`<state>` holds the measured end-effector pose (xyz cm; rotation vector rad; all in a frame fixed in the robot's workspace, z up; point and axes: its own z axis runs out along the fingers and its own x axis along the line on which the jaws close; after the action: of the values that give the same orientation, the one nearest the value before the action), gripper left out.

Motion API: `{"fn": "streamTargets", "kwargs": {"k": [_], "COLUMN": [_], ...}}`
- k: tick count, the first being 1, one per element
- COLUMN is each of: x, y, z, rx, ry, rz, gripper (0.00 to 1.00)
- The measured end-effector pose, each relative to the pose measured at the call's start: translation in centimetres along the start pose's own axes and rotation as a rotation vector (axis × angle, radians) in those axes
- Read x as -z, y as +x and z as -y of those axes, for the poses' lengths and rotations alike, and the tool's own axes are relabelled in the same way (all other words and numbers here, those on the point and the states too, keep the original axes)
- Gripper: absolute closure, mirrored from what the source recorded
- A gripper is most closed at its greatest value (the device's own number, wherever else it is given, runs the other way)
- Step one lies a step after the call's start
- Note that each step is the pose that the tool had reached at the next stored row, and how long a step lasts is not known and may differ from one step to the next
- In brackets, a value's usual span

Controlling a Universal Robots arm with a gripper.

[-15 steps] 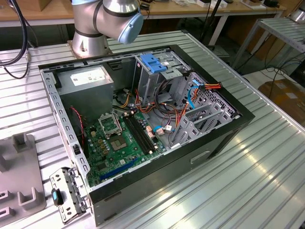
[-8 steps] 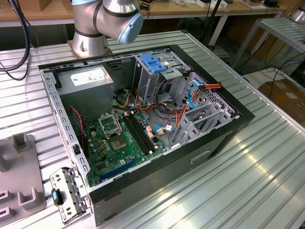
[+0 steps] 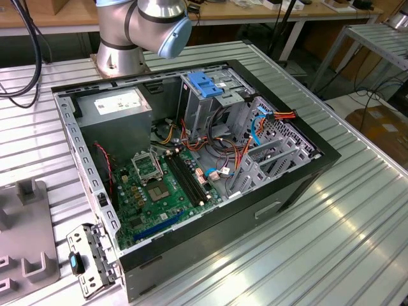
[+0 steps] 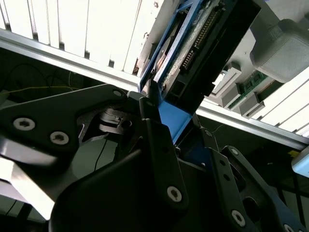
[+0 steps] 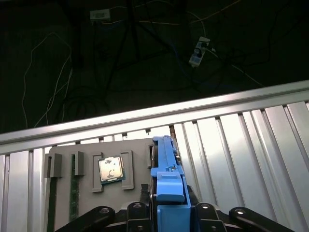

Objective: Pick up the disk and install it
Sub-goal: 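Pick up the disk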

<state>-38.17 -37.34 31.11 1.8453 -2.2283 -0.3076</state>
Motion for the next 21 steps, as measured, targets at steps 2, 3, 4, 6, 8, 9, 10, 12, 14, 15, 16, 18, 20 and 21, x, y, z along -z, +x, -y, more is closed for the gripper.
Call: {"fn": "streamTargets", "kwargs": {"k": [2, 3, 4, 6, 8, 9, 10, 12, 14, 15, 16, 18, 20, 21], "x": [0.00, 0.00, 0.00, 0.00, -0.01, -0.01, -0.01, 0.00, -0.01, 0.00, 0.00, 0.00, 0.00, -0.01], "y": [0.00, 0.00, 0.00, 0.00, 0.00, 0.00, 0.00, 0.00, 0.00, 0.01, 0.01, 0.00, 0.00, 0.00], "z": [0.00, 0.00, 0.00, 0.01, 0.01, 0.00, 0.00, 0.00, 0.00, 0.01, 0.01, 0.00, 0.00, 0.00], "rx": [0.000, 0.000, 0.000, 0.003, 0.031, 0.061, 0.083, 0.120, 0.153, 0.158, 0.160, 0.161, 0.161, 0.164], "ry": [-0.0001, -0.0002, -0.0003, -0.0002, 0.0013, 0.0026, 0.0038, 0.0053, 0.0068, 0.0071, 0.0071, 0.0072, 0.0071, 0.0073], "rz": [0.0000, 0.0000, -0.0001, -0.0010, -0.0097, -0.0195, -0.0268, -0.0386, -0.0491, -0.0510, -0.0516, -0.0518, -0.0518, -0.0529], "gripper": [0.63, 0.63, 0.63, 0.63, 0.63, 0.63, 0.63, 0.63, 0.63, 0.63, 0.63, 0.63, 0.63, 0.63]}}
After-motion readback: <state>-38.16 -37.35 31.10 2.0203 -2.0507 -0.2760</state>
